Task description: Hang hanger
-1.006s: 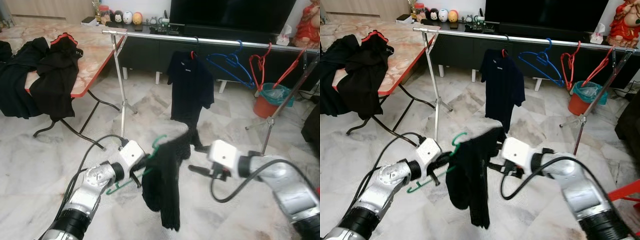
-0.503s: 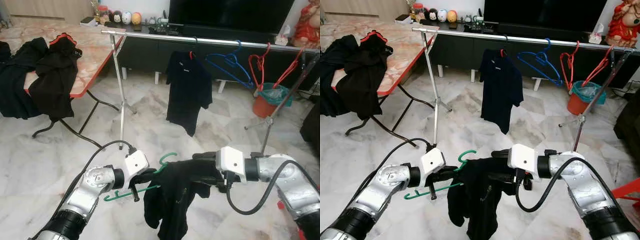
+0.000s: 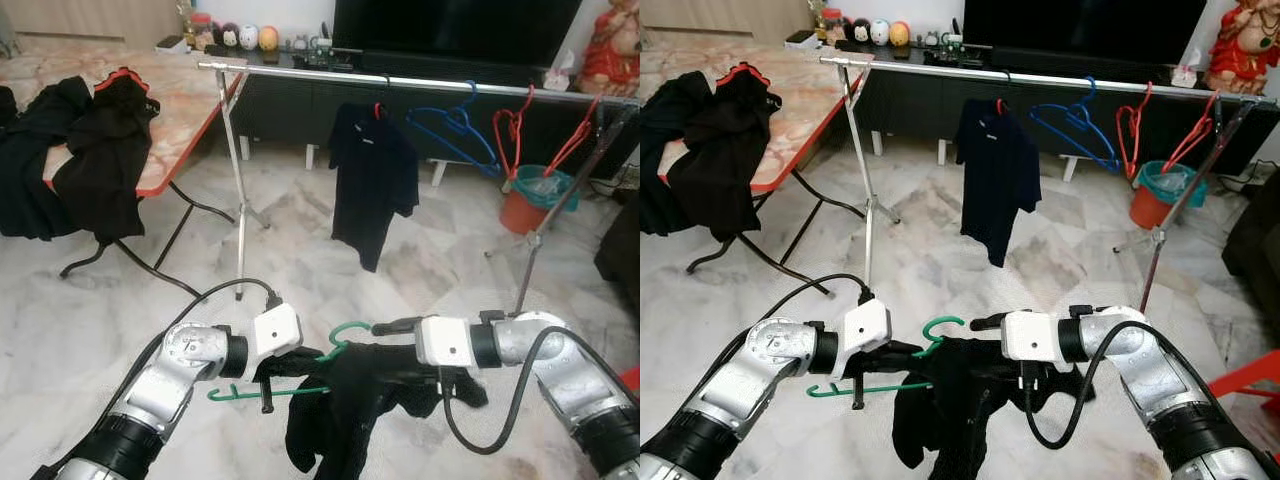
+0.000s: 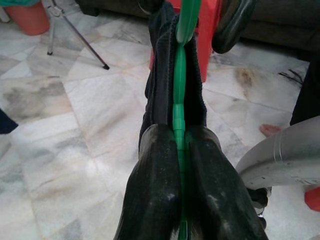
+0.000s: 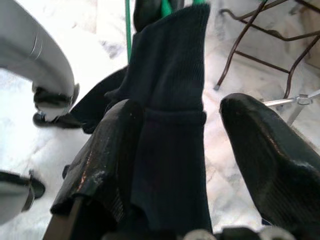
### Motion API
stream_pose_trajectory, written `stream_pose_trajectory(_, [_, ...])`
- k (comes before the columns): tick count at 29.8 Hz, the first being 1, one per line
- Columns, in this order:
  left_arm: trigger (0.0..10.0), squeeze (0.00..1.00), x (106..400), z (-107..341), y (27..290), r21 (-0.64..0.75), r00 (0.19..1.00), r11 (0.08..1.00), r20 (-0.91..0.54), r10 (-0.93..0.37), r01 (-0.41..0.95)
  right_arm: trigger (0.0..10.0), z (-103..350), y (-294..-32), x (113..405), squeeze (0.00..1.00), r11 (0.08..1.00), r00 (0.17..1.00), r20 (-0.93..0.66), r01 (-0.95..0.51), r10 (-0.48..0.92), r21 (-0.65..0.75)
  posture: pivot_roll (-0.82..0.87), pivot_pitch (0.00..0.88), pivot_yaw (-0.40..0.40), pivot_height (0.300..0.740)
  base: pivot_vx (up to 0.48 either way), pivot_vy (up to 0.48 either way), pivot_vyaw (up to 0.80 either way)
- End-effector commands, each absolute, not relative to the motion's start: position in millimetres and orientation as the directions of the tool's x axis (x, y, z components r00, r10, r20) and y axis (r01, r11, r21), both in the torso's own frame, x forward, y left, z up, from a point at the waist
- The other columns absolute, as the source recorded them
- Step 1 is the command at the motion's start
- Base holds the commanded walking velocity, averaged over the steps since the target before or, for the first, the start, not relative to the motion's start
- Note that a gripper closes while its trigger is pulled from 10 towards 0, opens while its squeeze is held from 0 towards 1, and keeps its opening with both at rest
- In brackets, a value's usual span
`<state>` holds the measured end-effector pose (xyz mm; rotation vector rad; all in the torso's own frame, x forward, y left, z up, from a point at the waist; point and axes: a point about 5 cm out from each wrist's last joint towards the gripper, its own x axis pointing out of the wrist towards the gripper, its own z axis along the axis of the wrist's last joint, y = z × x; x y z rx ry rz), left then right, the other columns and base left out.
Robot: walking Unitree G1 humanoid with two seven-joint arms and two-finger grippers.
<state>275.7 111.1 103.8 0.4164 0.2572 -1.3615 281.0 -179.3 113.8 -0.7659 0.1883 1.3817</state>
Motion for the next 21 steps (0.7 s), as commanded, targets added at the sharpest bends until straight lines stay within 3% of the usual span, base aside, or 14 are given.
stream_pose_trajectory(1, [10.0,0.0,274,114,104,0.155,0.155,0.101,-0.389,-0.908,0.983,10.0,119,-186,284,0.0,-0.035,0.217,-0.57,-0.916,0.792,-0.398,0.01,0.0,-0.053,0.74,0.0,0.0,0.0])
stream_pose_trajectory(14, [10.0,0.0,271,119,99,0.167,0.11,0.047,-0.393,-0.913,0.985,10.0,111,-181,283,0.0,-0.032,0.178,-0.56,-0.938,0.809,-0.345,0.02,0.0,-0.055,0.74,0.0,0.0,0.0])
stream_pose_trajectory(21, [10.0,0.0,270,123,96,0.17,0.094,0.029,-0.387,-0.917,0.985,10.0,103,-177,276,0.0,-0.088,0.094,-0.572,-0.955,0.815,-0.282,0.03,0.0,-0.058,0.74,0.0,0.0,0.0])
